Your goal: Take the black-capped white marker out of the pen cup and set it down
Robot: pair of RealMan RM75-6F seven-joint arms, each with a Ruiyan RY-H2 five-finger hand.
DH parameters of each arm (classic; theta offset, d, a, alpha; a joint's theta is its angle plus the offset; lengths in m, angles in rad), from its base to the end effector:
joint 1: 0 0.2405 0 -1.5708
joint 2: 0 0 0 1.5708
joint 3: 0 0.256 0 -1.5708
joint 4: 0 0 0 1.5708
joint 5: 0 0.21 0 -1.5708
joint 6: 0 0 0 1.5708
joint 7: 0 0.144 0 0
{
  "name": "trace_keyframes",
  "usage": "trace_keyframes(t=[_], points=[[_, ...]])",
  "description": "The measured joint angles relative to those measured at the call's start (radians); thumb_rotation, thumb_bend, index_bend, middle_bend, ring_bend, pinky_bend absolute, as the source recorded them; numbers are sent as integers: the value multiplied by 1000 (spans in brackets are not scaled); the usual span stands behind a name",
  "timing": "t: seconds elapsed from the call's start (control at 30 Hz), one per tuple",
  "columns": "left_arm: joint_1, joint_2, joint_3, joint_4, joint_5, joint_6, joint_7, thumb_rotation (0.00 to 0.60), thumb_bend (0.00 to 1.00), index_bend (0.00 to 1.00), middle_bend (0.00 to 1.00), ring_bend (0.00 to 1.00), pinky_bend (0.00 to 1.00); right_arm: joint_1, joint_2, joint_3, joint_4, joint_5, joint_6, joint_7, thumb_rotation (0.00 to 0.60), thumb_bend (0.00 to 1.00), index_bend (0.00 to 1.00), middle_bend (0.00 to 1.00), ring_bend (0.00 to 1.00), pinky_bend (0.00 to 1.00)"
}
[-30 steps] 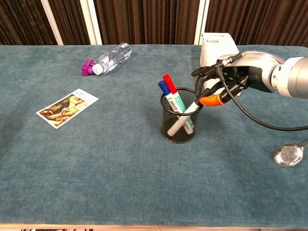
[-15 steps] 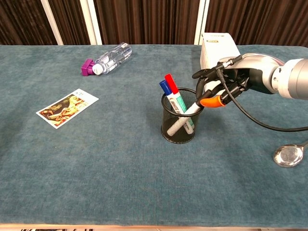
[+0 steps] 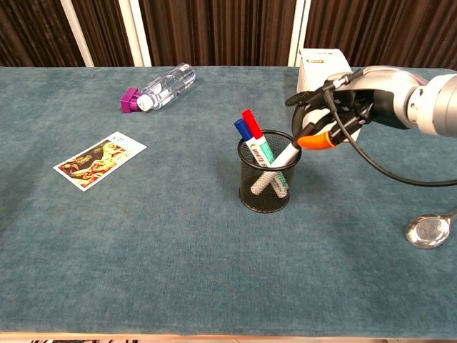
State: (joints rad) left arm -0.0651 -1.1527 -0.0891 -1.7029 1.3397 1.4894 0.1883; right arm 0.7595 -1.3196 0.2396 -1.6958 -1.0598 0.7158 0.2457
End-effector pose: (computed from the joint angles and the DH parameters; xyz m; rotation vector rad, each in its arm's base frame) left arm -0.3116 0.1797 0.1532 -1.2547 -0.9208 -0.7815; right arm -0.1292 -0.3385 0.0217 1.7533 -1.6710 1.1273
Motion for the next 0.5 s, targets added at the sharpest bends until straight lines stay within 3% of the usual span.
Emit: trace_keyframes(t=[0.3, 0.5], points=[[1, 0, 0, -1, 1, 1, -3, 600, 531, 175, 93, 90, 111, -2, 69, 26, -74, -3, 19, -11, 600, 471, 606, 0, 0, 185], [0, 1, 0, -2, 2, 1, -4, 600, 531, 175, 93, 90, 111, -10, 169, 73, -151, 5, 36, 4, 600, 471, 606, 0, 0, 185]])
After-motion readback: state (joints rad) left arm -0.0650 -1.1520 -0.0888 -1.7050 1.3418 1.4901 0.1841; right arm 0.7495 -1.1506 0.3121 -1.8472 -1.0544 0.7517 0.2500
